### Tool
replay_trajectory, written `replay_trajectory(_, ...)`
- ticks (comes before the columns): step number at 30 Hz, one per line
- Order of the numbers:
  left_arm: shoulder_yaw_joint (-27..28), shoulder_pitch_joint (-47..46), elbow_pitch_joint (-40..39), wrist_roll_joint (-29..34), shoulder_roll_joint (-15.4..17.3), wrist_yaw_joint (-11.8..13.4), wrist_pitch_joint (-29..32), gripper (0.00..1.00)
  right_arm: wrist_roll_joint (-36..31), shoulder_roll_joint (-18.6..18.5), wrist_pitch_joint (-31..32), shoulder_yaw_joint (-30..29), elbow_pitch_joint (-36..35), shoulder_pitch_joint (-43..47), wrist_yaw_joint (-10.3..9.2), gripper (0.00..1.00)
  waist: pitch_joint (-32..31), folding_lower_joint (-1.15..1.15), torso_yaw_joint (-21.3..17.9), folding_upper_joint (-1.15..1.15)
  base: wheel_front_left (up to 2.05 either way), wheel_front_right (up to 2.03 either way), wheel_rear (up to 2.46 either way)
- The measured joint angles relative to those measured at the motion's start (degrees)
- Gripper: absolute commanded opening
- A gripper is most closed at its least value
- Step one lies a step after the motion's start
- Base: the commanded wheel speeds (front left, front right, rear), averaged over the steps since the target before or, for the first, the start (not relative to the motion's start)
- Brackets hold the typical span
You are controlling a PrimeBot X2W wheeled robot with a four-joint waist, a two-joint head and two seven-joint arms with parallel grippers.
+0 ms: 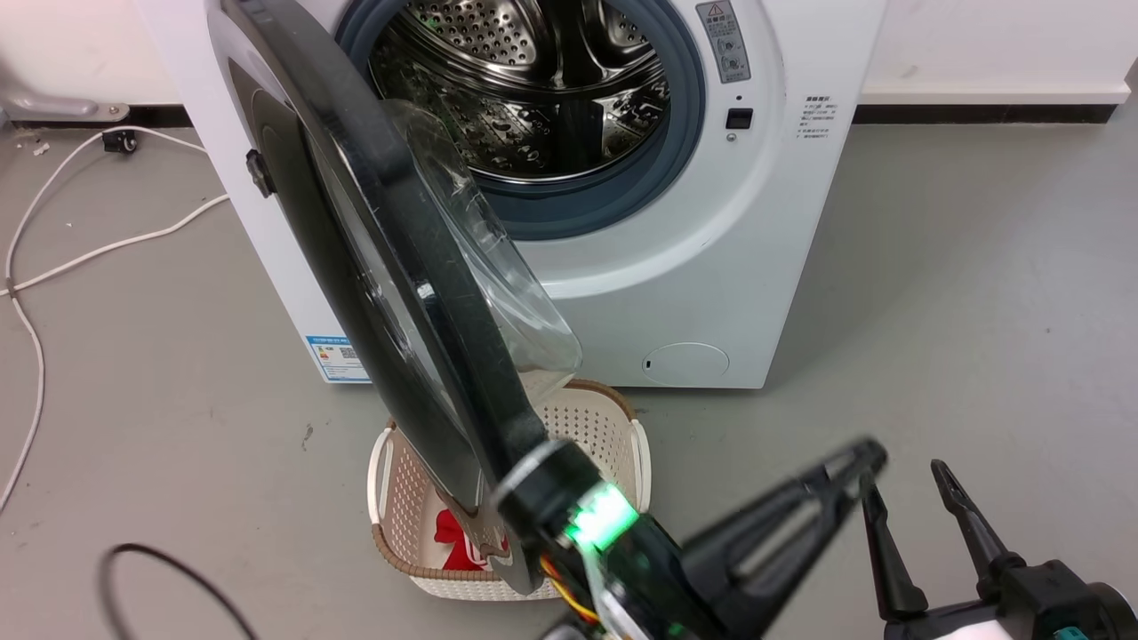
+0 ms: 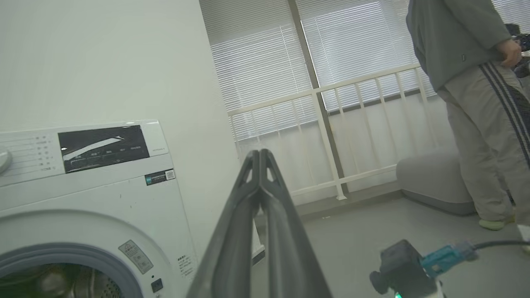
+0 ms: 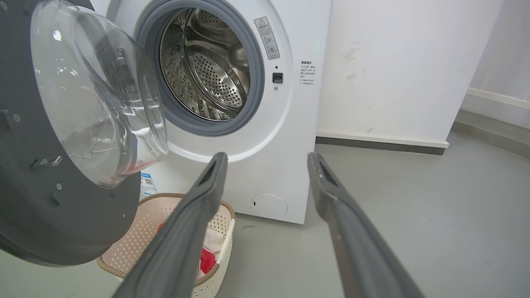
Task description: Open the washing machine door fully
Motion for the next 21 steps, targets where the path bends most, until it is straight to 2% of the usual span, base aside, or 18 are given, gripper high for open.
replay_trajectory(7, -4.0, 2.7, 6.3, -0.6, 2.3, -0.9, 0.0, 0.0, 0.0, 0.0, 0.0, 0.2, 0.1, -0.2, 0.0, 1.0, 0.5, 0.0, 0.0, 0.0, 0.0, 0.0, 0.0)
replay_trajectory(13, -4.3, 5.3, 11.2, -1.5, 4.3, -0.7, 0.0, 0.0, 0.0, 0.0, 0.0, 0.1, 0.2, -0.6, 0.0, 1.0, 1.1, 0.0, 0.2, 0.0, 0.0, 0.0, 0.0)
replay_trajectory(17, -2.8, 6.6, 13.9, -2.3, 5.2, 0.2, 0.0, 0.0, 0.0, 0.0, 0.0, 0.2, 0.4, -0.7, 0.0, 1.0, 1.4, 0.0, 0.3, 0.0, 0.0, 0.0, 0.0)
replay_trajectory(21, 1.6, 7.1, 15.9, -4.2, 5.6, 1.6, 0.0, 0.0, 0.0, 0.0, 0.0, 0.3, 0.7, -0.9, 0.0, 1.0, 1.9, 0.0, 0.3, 0.0, 0.0, 0.0, 0.0)
